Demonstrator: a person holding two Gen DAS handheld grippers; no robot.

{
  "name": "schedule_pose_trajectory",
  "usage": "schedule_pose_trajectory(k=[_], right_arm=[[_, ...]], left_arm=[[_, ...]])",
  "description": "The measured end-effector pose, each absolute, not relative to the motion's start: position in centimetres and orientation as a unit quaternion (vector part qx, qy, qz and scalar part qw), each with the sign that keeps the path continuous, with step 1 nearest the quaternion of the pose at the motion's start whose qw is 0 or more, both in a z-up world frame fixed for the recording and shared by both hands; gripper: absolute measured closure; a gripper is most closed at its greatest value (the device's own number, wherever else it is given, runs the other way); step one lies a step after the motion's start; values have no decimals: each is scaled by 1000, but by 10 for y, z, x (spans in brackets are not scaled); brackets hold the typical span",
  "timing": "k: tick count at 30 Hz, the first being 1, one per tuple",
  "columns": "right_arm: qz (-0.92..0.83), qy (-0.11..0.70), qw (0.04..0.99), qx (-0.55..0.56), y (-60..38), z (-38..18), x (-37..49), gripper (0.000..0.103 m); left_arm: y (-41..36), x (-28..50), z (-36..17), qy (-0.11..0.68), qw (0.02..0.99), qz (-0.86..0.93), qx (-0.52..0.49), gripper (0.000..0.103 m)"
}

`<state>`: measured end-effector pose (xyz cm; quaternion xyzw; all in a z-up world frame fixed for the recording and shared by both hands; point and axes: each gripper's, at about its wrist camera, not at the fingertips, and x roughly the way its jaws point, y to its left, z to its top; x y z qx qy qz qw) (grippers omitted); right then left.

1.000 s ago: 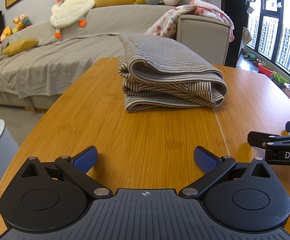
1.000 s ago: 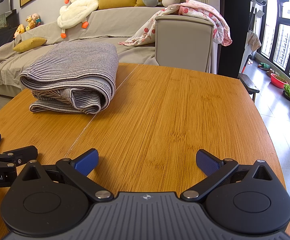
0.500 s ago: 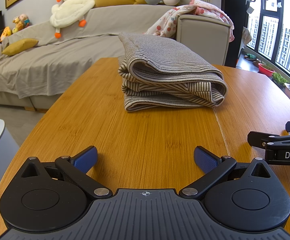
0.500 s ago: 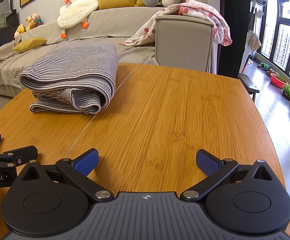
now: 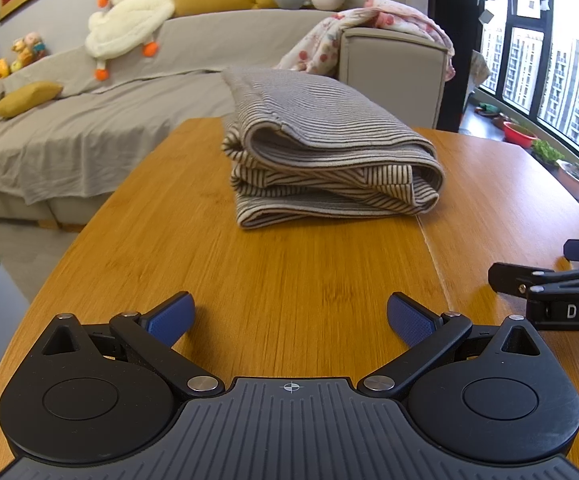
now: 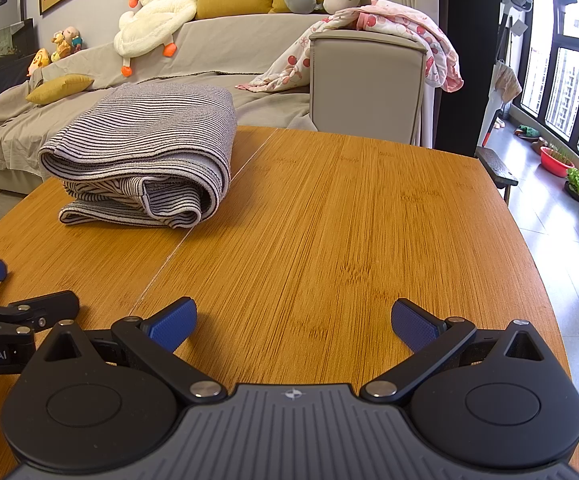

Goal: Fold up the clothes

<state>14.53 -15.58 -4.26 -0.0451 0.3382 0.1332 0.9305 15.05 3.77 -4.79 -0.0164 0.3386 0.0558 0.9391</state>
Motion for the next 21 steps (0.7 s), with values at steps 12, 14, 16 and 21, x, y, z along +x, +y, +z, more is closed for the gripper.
schedule_pose_trajectory(k=[12,14,16,21], right_arm=[[132,338,931,-44,-156,-42,145,0],[130,338,931,-44,-155,-43,145,0],[129,338,931,-43,-155,-43,145,0],[126,338,932,-41,-155,-43,142,0]], left_arm=[[36,161,-49,339,940,35,-9,0],[36,161,-49,339,940,36,-8,0],[37,161,-48,339,940,31,-5,0],[42,162,-46,345,937,51,-20,0]])
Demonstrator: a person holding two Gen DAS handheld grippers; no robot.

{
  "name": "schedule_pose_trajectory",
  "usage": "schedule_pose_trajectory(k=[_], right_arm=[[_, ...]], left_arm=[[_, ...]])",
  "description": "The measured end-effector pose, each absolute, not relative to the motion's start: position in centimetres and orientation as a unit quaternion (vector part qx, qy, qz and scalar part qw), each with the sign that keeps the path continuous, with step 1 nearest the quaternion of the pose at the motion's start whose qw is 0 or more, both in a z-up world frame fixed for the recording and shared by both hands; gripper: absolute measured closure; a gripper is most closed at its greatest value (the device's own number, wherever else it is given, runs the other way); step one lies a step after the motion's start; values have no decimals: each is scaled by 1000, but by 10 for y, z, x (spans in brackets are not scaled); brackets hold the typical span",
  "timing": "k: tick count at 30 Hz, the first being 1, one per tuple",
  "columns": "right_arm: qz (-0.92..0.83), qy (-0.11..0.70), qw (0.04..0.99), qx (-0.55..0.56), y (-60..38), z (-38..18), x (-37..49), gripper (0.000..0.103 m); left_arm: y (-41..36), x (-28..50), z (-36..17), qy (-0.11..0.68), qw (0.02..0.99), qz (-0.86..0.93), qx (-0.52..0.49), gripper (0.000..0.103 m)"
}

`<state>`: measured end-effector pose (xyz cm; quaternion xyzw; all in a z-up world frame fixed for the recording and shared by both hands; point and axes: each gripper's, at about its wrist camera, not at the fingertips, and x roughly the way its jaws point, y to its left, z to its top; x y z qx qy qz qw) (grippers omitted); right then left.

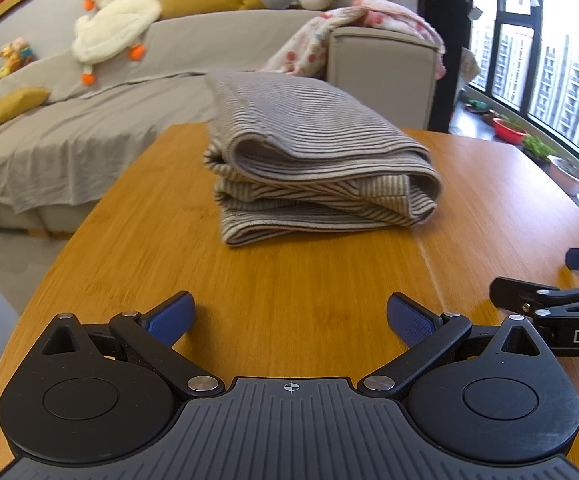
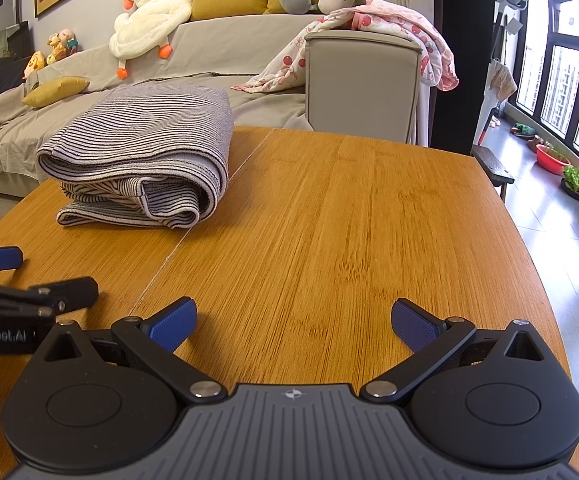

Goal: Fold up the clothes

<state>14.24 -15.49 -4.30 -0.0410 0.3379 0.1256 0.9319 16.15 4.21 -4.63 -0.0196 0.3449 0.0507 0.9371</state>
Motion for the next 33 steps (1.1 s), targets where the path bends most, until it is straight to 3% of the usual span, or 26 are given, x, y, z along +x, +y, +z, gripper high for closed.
schedule_pose_trajectory(k=[7,33], right_arm=[[122,338,932,-40,-155,-43,139,0],[133,337,931,-44,-151,-43,138,0]], left_arm=[[46,147,-40,370,919,127,-47,0],[46,140,-43,358,924,126,-45,0]])
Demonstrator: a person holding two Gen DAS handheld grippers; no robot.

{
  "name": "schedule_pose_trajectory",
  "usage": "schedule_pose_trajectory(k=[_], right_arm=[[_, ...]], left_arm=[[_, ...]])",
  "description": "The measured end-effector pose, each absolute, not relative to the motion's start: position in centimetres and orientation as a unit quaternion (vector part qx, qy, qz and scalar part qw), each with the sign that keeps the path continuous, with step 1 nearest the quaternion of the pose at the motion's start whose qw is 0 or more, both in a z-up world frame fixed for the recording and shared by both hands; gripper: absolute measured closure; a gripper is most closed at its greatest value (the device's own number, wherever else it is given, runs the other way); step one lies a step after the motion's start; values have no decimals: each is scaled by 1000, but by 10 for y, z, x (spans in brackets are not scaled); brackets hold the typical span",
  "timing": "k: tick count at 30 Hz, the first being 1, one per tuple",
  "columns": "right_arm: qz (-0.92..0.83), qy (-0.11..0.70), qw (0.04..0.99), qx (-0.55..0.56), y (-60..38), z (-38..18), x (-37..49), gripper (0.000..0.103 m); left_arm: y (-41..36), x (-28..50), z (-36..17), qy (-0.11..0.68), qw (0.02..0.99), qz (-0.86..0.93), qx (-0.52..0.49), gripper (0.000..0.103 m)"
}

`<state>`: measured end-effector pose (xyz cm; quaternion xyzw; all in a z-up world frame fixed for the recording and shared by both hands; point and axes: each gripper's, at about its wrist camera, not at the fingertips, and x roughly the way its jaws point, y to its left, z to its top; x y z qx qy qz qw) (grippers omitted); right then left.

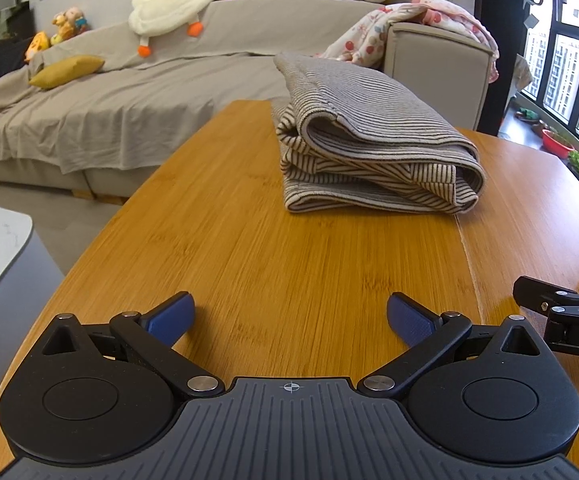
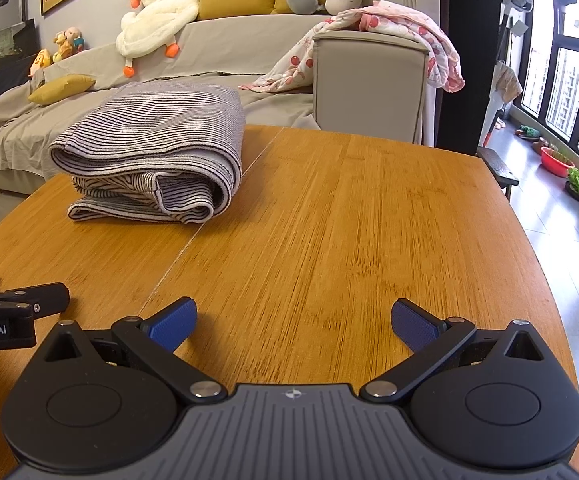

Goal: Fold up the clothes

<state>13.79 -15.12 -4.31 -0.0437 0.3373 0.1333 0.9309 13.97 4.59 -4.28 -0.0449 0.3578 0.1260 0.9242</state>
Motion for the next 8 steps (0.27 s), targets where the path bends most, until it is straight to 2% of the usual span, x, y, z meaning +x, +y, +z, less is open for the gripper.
schedule_pose_trajectory(k=[8], right_arm=[[126,338,932,-41,-143,-43,136,0]], left_arm=[[57,131,-40,342,934,75,-73,0]])
